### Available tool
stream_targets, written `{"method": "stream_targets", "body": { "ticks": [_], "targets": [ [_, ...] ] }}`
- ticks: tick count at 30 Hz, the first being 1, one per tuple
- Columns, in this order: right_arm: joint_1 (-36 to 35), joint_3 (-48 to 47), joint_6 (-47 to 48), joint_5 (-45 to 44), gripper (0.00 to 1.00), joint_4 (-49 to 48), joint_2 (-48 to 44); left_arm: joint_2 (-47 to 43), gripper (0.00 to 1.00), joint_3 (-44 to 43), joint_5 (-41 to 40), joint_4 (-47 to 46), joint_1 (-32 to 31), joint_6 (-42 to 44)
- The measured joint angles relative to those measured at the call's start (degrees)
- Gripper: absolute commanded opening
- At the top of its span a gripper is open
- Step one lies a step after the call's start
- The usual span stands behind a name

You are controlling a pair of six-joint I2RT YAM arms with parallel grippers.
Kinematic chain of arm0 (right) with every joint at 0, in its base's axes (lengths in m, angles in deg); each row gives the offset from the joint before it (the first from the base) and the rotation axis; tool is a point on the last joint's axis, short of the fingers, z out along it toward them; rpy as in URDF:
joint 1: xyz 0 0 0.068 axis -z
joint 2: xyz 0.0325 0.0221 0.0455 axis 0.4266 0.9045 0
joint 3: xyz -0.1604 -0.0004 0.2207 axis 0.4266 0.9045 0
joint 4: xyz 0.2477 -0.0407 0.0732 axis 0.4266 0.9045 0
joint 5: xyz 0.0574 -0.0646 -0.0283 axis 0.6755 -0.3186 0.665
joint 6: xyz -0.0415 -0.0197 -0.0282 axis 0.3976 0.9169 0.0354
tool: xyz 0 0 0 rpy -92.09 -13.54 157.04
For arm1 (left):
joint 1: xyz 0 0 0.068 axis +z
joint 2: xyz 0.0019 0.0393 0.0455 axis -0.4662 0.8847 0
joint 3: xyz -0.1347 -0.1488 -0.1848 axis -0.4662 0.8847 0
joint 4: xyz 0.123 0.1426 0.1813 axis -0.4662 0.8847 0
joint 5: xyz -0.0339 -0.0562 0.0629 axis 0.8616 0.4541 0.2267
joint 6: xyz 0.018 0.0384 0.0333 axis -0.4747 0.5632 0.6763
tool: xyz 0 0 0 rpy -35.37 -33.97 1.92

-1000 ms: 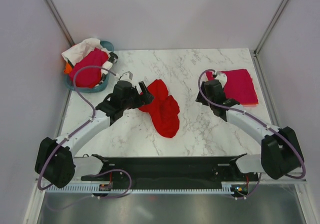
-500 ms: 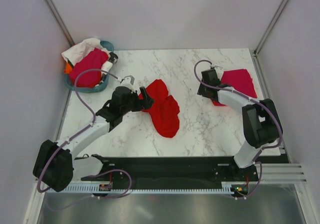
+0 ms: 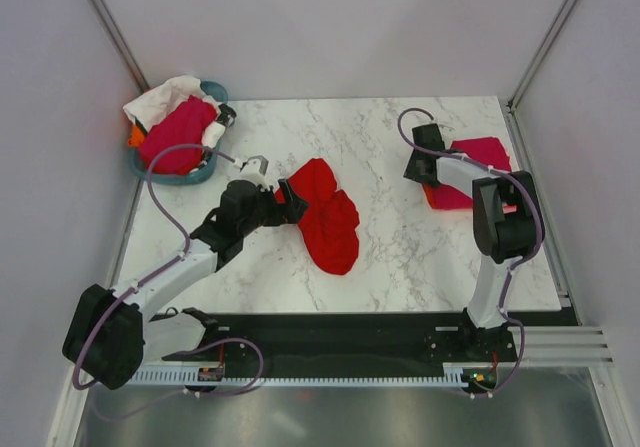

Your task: Fold and stack the t-shirts

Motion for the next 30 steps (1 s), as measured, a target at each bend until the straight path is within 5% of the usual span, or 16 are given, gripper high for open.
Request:
{"method": "stream_targets", "body": {
  "ticks": [13,24,30],
  "targets": [
    [4.68,0.22,0.96,0.83,0.67,1.18,-1.33,4.66,0.95,-0.02,2.99,-1.66,0.0,1.18],
    [-11.65,16.28,5.01,14.21,0.56,-3.63,-22.29,7.23,0.89,-0.81,4.07,-1.66,0.0,2.36],
    [-16.65,24.98,5.51,24.48,0.52,-5.99,-24.39,11.3,0.89,-2.93,4.02,-1.44,0.0,3.21]
  ]
}}
